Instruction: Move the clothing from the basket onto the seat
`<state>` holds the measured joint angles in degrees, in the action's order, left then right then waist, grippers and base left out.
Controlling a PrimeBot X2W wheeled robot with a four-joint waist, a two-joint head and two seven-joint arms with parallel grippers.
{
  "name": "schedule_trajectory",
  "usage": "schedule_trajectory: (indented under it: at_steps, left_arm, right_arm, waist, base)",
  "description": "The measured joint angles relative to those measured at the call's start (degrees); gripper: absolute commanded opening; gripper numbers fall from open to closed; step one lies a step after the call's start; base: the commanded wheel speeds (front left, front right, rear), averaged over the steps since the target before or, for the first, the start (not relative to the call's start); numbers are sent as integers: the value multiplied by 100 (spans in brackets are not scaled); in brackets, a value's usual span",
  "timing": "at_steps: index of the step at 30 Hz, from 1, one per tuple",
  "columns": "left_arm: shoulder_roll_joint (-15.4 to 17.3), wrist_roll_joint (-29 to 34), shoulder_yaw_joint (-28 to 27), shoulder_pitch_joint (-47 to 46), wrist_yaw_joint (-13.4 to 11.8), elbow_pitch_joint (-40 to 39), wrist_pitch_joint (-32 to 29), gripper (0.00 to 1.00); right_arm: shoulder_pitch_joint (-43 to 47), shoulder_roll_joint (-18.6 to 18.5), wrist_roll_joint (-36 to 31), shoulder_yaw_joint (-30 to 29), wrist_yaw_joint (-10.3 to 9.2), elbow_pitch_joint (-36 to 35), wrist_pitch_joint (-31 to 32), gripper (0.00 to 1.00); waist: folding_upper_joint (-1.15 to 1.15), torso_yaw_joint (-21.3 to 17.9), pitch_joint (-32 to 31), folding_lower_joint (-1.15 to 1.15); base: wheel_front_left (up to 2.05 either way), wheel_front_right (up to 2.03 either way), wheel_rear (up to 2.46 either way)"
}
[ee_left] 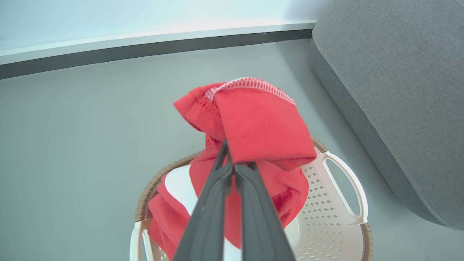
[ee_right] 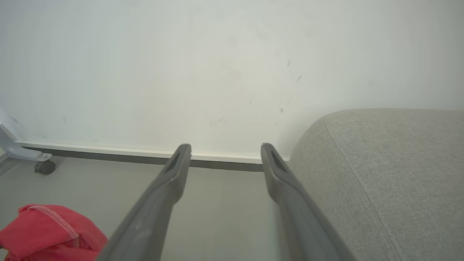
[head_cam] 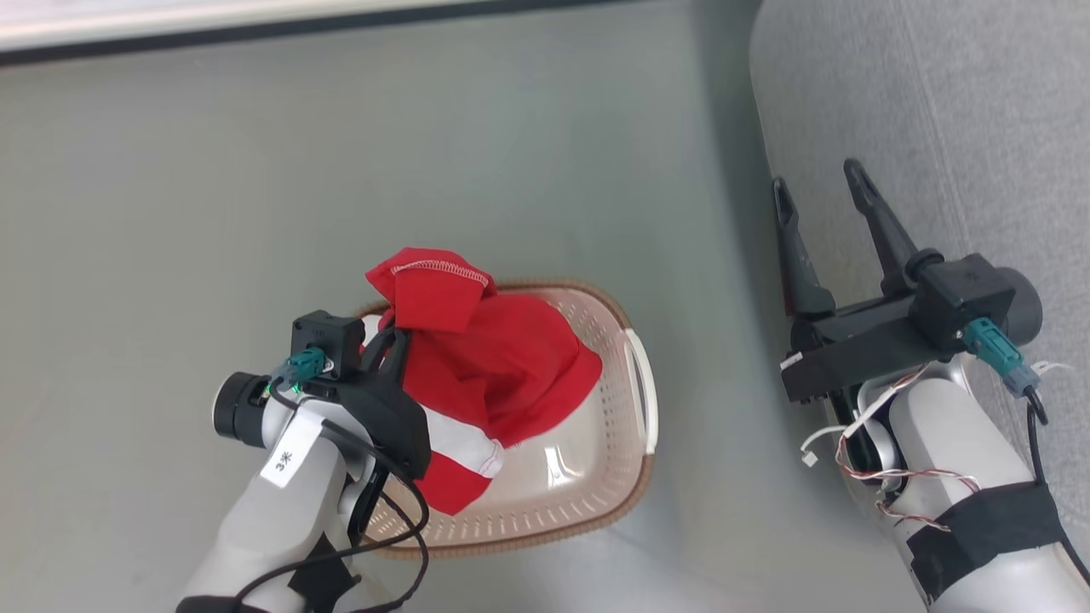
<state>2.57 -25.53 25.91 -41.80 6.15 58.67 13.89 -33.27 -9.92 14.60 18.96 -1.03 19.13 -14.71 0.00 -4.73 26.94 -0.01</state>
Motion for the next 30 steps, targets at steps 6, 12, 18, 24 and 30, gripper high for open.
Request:
schedule_trajectory:
  at_steps: [6, 12, 18, 24, 30]
  left_arm:
    - [-10, -33, -47, 193, 43, -279, 10, 0]
    - [-15, -62, -78, 322, 48, -609, 38, 0]
    - [14, -216, -227, 476, 48, -1079, 40, 0]
    - [153, -216, -345, 626, 49, -1579, 40, 0]
    - [250, -218, -458, 822, 87, -2173, 41, 0]
  right_arm:
    - [183, -22, 8, -14, 3, 75, 0, 100]
    - [372, -38, 18, -21, 12, 185, 0, 100]
    - [630, -34, 59, 2, 54, 243, 0, 100]
    - [911, -9, 113, 1, 53, 268, 0, 100]
    - [1183, -4, 160, 10, 53, 302, 0, 100]
  waist:
    - [0, 147, -401, 0]
    - [0, 278, -783, 0]
    - [0, 366, -1156, 0]
    - [0, 399, -1489, 0]
    - [0, 398, -1818, 1]
  base:
    - [0, 0, 0]
    - [0, 0, 0]
    - [0, 0, 0]
    - [0, 0, 0]
    - [0, 0, 0]
